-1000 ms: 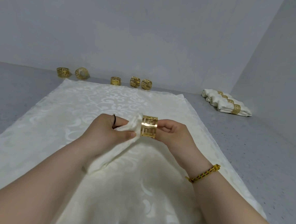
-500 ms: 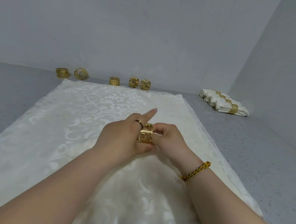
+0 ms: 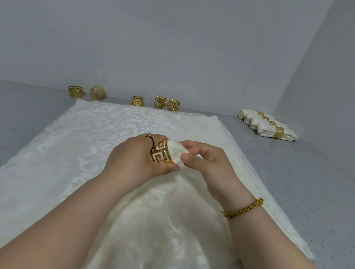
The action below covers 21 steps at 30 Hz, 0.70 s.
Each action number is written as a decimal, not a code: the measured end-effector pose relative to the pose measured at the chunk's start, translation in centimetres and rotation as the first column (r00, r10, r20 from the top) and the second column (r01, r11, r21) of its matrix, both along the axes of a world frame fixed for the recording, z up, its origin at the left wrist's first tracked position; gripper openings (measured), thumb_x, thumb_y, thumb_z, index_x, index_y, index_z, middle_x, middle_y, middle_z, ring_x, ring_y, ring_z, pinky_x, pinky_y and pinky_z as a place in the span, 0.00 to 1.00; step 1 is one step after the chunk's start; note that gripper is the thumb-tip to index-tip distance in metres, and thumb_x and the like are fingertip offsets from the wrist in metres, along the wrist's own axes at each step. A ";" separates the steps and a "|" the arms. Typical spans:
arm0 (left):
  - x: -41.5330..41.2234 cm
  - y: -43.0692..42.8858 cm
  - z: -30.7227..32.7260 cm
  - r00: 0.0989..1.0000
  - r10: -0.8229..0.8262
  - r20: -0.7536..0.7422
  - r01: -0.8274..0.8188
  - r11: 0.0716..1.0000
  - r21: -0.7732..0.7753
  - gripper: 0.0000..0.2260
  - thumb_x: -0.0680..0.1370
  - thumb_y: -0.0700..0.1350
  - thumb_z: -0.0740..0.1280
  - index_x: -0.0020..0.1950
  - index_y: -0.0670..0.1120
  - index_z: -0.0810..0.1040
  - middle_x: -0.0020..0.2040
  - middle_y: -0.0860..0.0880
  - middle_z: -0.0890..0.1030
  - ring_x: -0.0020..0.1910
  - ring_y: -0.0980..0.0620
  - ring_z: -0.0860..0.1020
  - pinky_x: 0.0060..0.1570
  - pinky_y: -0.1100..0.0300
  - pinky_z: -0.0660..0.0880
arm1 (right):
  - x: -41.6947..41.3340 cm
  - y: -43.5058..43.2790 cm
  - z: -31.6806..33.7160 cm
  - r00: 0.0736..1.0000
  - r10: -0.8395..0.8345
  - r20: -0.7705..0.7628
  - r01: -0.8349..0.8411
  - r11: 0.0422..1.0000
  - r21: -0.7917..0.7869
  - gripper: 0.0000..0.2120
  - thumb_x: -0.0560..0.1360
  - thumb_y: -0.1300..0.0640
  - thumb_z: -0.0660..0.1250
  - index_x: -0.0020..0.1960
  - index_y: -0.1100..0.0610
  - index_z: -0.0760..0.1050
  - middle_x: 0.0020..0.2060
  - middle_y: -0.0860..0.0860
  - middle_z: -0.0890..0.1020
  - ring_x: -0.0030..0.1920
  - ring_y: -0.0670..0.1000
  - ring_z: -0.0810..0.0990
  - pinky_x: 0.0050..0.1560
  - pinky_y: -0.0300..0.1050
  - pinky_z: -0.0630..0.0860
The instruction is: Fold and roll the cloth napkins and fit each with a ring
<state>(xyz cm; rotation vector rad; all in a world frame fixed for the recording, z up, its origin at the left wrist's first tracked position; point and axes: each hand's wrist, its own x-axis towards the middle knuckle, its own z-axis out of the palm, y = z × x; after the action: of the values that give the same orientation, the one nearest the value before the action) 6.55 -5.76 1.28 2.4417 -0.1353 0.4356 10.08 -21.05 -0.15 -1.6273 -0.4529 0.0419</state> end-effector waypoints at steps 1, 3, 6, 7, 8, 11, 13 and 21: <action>0.0 0.2 0.0 1.000 0.011 -0.005 -0.011 1.000 0.000 0.20 0.66 0.55 0.73 0.55 0.55 0.76 0.46 0.56 0.77 0.49 0.54 0.75 0.48 0.58 0.71 | -0.1 -0.2 0.2 1.000 -0.011 -0.005 0.011 1.000 0.027 0.09 0.65 0.63 0.70 0.28 0.57 0.74 0.43 0.44 0.81 0.43 0.39 0.79 0.44 0.33 0.74; 0.0 0.7 0.0 0.998 0.059 -0.017 -0.058 0.998 0.029 0.25 0.66 0.56 0.72 0.61 0.53 0.73 0.52 0.54 0.77 0.53 0.52 0.75 0.50 0.60 0.70 | 0.0 -0.7 0.5 0.997 -0.074 -0.026 0.077 0.992 0.105 0.10 0.63 0.63 0.70 0.25 0.55 0.74 0.41 0.44 0.81 0.41 0.37 0.79 0.45 0.35 0.75; 0.1 1.8 0.0 0.990 0.133 -0.048 -0.127 0.985 0.119 0.27 0.67 0.58 0.71 0.64 0.52 0.71 0.57 0.53 0.76 0.56 0.51 0.74 0.49 0.61 0.68 | 0.1 -1.3 0.8 0.992 -0.104 -0.075 0.108 0.993 0.056 0.12 0.64 0.61 0.72 0.23 0.52 0.76 0.45 0.45 0.80 0.46 0.43 0.78 0.55 0.47 0.74; 0.1 2.0 0.0 0.988 0.143 -0.059 -0.132 0.979 0.157 0.27 0.68 0.58 0.70 0.63 0.52 0.71 0.58 0.53 0.76 0.56 0.51 0.74 0.48 0.61 0.67 | 0.2 -1.3 0.8 0.991 -0.082 -0.103 0.082 0.997 -0.007 0.12 0.67 0.60 0.71 0.26 0.51 0.77 0.47 0.46 0.80 0.48 0.44 0.78 0.58 0.50 0.73; 0.0 2.0 0.0 0.987 0.144 -0.069 -0.129 0.973 0.190 0.26 0.68 0.59 0.70 0.63 0.52 0.72 0.58 0.53 0.76 0.56 0.51 0.74 0.47 0.61 0.67 | 0.1 -1.4 0.7 0.989 -0.064 -0.131 0.055 0.996 -0.074 0.11 0.71 0.59 0.68 0.31 0.50 0.77 0.49 0.46 0.80 0.48 0.44 0.77 0.60 0.51 0.71; -0.3 1.4 0.1 0.994 0.101 -0.034 -0.088 0.955 0.283 0.24 0.69 0.60 0.68 0.62 0.55 0.71 0.58 0.56 0.75 0.57 0.54 0.73 0.46 0.62 0.66 | 0.0 -1.4 0.9 0.989 -0.035 -0.147 0.015 0.991 -0.131 0.01 0.73 0.52 0.66 0.44 0.48 0.75 0.43 0.42 0.77 0.45 0.40 0.75 0.56 0.42 0.72; -0.5 0.9 0.1 0.998 0.055 -0.011 -0.048 0.943 0.330 0.23 0.69 0.61 0.67 0.62 0.58 0.70 0.57 0.58 0.75 0.56 0.55 0.73 0.46 0.63 0.67 | 0.0 -1.2 1.0 0.996 -0.035 -0.082 0.025 0.993 -0.118 0.07 0.68 0.51 0.71 0.44 0.47 0.75 0.42 0.40 0.77 0.43 0.38 0.76 0.48 0.32 0.72; 0.2 0.4 -0.6 0.996 0.040 0.079 -0.067 0.928 0.366 0.21 0.69 0.62 0.66 0.60 0.57 0.71 0.56 0.57 0.76 0.54 0.54 0.74 0.45 0.62 0.69 | -0.2 0.8 0.2 0.967 -0.250 -0.039 0.248 0.968 -0.040 0.08 0.73 0.58 0.67 0.35 0.55 0.73 0.30 0.49 0.76 0.25 0.43 0.75 0.27 0.38 0.73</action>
<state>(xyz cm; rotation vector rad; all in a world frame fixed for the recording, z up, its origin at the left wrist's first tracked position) 6.77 -5.35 0.66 2.8060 -0.1962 0.5635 9.84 -20.29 0.03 -1.7035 -0.2121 -0.1039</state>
